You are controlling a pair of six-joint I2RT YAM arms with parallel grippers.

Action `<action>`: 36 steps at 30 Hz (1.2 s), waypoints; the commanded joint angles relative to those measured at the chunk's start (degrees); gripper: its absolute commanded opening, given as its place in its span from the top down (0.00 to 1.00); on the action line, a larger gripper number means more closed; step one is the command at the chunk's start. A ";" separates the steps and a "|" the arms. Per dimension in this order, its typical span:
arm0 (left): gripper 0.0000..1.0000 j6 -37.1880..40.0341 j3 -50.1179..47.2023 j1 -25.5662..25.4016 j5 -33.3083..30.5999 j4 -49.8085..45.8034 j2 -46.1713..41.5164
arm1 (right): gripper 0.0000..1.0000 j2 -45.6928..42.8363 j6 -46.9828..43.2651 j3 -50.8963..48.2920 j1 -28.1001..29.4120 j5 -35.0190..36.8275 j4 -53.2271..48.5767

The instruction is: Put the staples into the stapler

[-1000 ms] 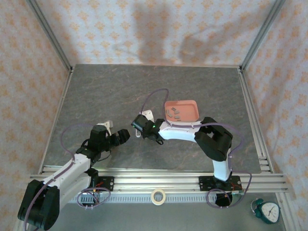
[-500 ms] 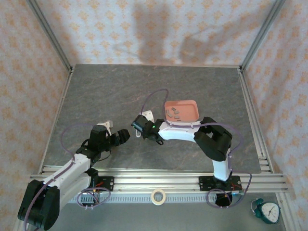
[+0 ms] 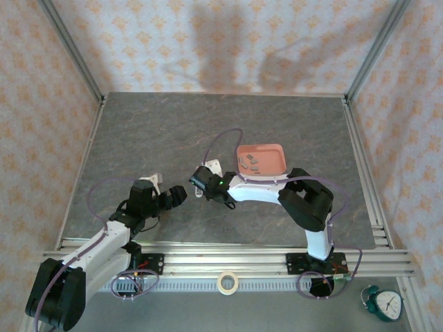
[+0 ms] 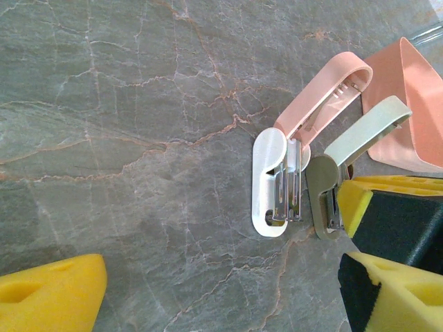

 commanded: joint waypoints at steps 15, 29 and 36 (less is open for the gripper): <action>0.12 1.91 0.84 0.44 -0.29 0.57 -0.56 | 0.70 -2.47 0.23 1.02 0.50 4.15 -3.87; 0.12 3.54 4.84 0.44 0.28 1.54 0.34 | 0.68 -14.07 -2.03 2.91 -2.55 2.38 -11.35; 0.13 4.42 8.40 0.44 0.62 2.77 4.80 | 0.67 -14.47 -4.63 9.80 -9.85 -1.75 -25.28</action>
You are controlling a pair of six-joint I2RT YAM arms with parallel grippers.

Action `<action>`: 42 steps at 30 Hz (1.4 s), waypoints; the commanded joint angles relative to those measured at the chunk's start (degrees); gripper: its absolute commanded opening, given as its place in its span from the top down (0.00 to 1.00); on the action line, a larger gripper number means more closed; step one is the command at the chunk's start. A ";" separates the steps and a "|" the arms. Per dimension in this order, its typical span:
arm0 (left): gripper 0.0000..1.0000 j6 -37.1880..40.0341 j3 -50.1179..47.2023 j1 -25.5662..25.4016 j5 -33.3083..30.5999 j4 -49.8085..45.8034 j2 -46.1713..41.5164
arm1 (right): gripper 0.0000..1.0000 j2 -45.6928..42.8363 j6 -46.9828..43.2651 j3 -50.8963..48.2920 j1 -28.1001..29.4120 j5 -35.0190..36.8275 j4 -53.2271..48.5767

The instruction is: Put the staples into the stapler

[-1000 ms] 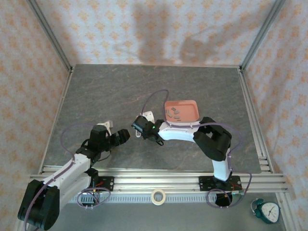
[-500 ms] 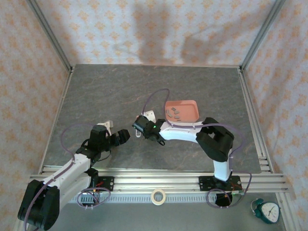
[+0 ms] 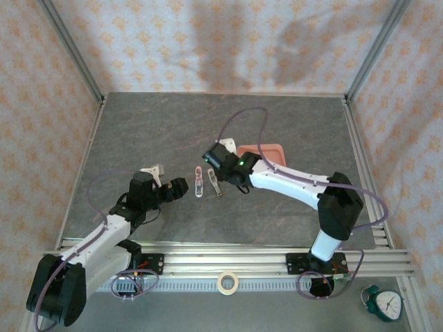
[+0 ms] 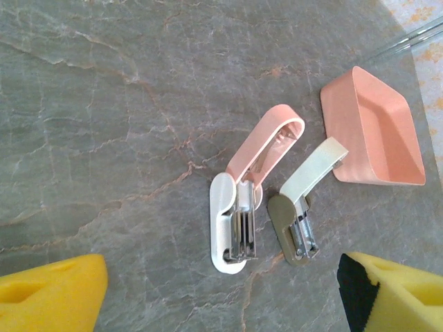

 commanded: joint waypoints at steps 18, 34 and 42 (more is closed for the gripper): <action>0.14 2.91 12.60 0.39 2.61 4.47 15.33 | 0.64 9.23 16.52 7.30 -23.94 -11.58 -14.25; 0.13 4.78 11.86 0.44 2.01 3.11 13.67 | 0.64 17.73 38.78 6.79 -25.97 -11.58 -3.79; 0.13 4.94 11.07 0.42 1.34 3.24 13.41 | 0.66 19.12 40.79 6.05 -26.75 -13.50 -1.92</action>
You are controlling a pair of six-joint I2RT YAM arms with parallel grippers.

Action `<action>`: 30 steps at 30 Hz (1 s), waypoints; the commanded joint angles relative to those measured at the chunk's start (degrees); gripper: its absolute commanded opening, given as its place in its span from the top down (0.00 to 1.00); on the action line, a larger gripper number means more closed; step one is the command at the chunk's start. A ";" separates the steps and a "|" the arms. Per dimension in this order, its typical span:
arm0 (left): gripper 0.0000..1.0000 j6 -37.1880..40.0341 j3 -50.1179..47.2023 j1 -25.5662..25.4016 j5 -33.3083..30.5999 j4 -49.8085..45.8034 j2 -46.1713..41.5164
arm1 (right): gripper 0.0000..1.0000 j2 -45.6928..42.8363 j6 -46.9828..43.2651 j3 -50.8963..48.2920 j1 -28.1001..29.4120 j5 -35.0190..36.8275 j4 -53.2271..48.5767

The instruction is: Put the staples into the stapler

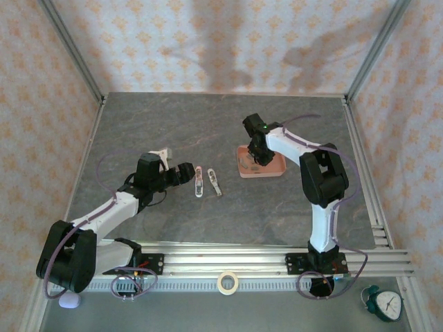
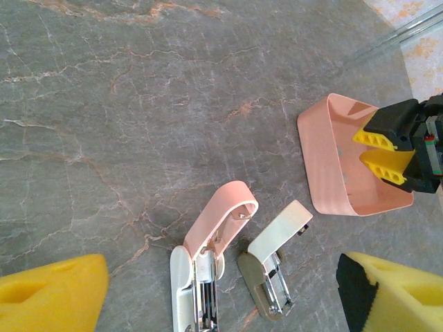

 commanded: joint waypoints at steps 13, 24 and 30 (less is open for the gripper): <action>0.13 1.51 -0.43 0.44 -0.91 0.14 -1.20 | 0.68 3.75 3.22 -0.40 -0.57 -1.65 2.30; 0.13 1.51 -0.70 0.40 -1.16 -0.02 -1.30 | 0.71 5.30 2.69 -1.15 -1.13 -3.53 2.35; 0.13 1.51 -0.77 0.44 -1.15 0.04 -1.39 | 0.76 5.26 2.02 -1.50 -1.25 -3.92 1.80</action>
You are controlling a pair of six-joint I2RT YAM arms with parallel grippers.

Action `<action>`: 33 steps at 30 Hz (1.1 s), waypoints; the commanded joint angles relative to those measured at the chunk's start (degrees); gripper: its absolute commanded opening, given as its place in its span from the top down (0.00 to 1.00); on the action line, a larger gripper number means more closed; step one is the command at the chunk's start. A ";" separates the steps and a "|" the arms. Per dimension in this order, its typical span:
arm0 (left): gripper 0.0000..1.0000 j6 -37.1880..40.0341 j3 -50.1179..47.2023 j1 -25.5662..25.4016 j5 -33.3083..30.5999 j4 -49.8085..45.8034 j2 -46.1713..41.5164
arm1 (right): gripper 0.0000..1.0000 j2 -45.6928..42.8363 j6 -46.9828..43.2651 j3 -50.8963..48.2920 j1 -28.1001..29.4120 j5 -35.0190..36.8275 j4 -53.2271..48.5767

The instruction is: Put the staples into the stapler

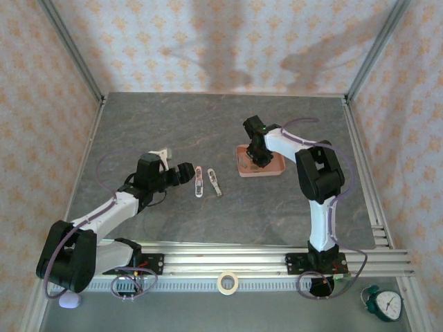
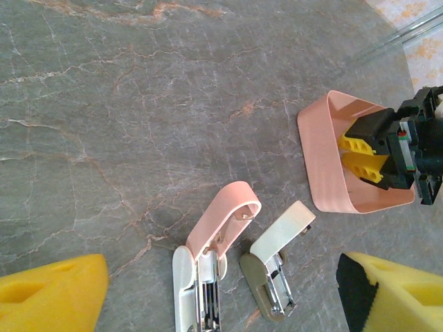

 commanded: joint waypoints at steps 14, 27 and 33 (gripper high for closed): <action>0.13 1.49 -1.07 0.44 -0.67 0.11 -1.92 | 0.70 -2.39 -0.64 0.13 -0.35 -0.17 -3.26; 0.13 1.49 -1.16 0.43 -0.71 0.18 -2.09 | 0.70 -3.98 1.98 -1.16 -0.36 -3.13 -0.28; 0.13 1.49 -1.07 0.44 -0.77 0.05 -2.09 | 0.71 -2.79 2.59 -1.91 -0.38 -4.04 1.01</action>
